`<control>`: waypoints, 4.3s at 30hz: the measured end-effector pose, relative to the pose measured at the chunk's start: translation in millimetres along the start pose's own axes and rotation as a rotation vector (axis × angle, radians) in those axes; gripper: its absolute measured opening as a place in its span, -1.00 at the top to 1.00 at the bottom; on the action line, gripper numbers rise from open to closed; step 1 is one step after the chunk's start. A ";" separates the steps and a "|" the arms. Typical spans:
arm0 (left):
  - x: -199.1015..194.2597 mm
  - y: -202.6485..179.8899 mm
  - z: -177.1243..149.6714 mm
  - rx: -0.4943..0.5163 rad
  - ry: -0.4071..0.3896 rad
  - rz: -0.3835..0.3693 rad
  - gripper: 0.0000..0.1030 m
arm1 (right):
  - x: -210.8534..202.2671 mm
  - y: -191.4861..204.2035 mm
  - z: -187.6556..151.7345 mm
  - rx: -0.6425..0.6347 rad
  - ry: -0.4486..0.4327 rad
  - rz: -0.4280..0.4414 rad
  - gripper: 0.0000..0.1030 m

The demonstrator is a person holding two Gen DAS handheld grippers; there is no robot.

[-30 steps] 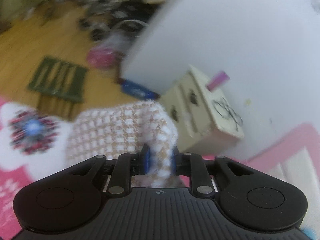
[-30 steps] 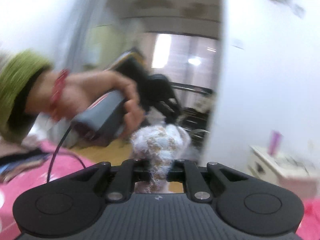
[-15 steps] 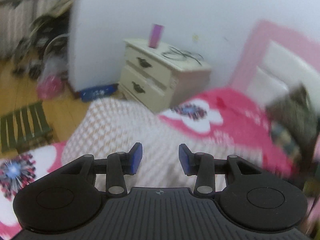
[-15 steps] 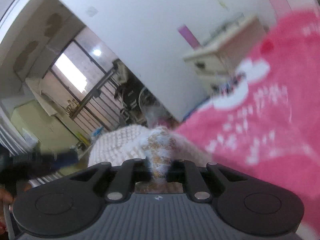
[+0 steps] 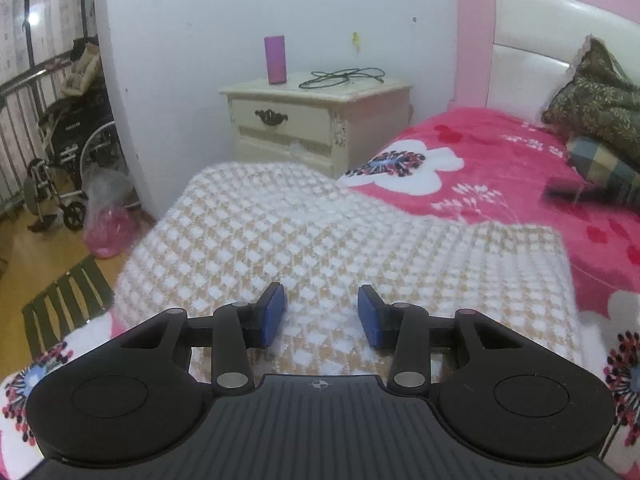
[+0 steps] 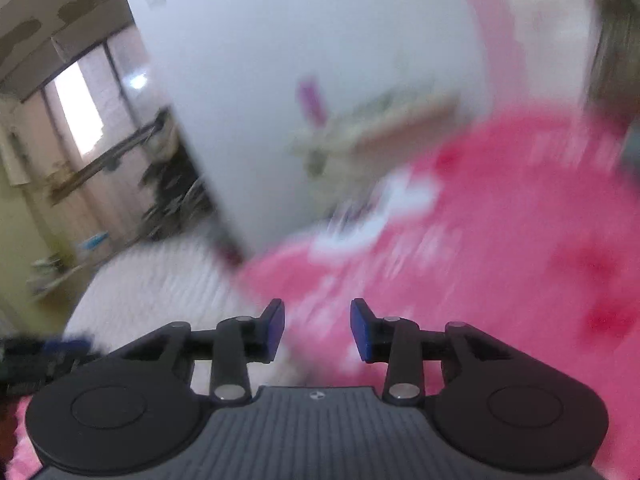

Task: Fold clothes

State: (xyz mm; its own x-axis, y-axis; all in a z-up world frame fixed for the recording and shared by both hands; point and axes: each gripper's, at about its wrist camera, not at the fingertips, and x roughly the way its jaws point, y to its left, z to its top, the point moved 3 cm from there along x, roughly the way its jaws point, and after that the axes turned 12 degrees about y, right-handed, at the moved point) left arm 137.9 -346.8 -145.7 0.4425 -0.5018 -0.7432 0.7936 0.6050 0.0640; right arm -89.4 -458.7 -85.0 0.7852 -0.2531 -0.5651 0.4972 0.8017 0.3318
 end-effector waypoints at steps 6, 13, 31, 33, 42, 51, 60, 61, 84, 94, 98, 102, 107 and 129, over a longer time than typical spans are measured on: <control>3.3 -2.9 -6.1 0.010 -0.018 0.003 0.22 | -7.3 73.6 9.6 -0.304 0.008 0.144 0.36; 2.3 -19.0 -3.6 0.166 0.009 0.075 0.22 | 81.2 53.3 -46.4 -0.094 0.408 0.143 0.34; -29.8 -33.2 -24.0 0.132 -0.024 -0.036 0.22 | 101.8 78.9 -20.6 -0.151 0.671 -0.015 0.15; -30.7 -32.4 -24.7 0.128 -0.025 -0.040 0.22 | 104.0 79.7 -19.1 -0.145 0.689 -0.026 0.14; -55.5 0.0 -38.1 0.008 -0.031 -0.116 0.20 | 100.9 91.1 -16.4 -0.212 0.674 -0.067 0.13; -85.1 18.8 -87.7 0.028 0.067 -0.239 0.12 | 25.5 159.9 27.2 -0.509 0.493 0.134 0.18; -62.8 -72.6 -103.0 0.198 0.036 -0.043 -0.09 | 21.8 185.2 26.7 -0.560 0.543 0.172 0.21; -59.2 -80.6 -100.7 0.195 0.026 -0.013 -0.13 | 24.6 184.4 24.0 -0.554 0.552 0.171 0.21; -32.4 -58.0 -113.8 -0.069 0.185 0.154 -0.16 | 80.7 166.5 -70.3 -0.764 0.717 0.089 0.52; -39.9 -54.1 -117.3 -0.056 0.167 0.118 -0.16 | 22.8 205.2 -34.8 -0.751 0.643 0.256 0.49; -32.6 -51.6 -125.7 -0.060 0.234 0.123 -0.13 | 72.1 196.3 -88.9 -0.796 0.713 0.232 0.43; -50.8 -36.4 -137.3 -0.060 0.219 0.086 -0.11 | 62.2 197.0 -73.7 -0.735 0.736 0.229 0.44; -102.9 3.6 -129.5 -0.108 0.037 0.029 -0.12 | 27.8 210.7 -25.2 -0.717 0.604 0.240 0.46; -48.8 -14.5 -91.7 -0.120 -0.009 -0.100 -0.11 | 192.8 257.9 13.0 -0.741 0.616 0.076 0.54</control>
State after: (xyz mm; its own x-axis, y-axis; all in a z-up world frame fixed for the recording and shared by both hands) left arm 66.5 -274.4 -171.4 0.3678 -0.5690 -0.7355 0.7785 0.6210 -0.0911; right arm 195.0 -307.8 -98.5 0.3693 -0.0270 -0.9289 -0.0719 0.9958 -0.0575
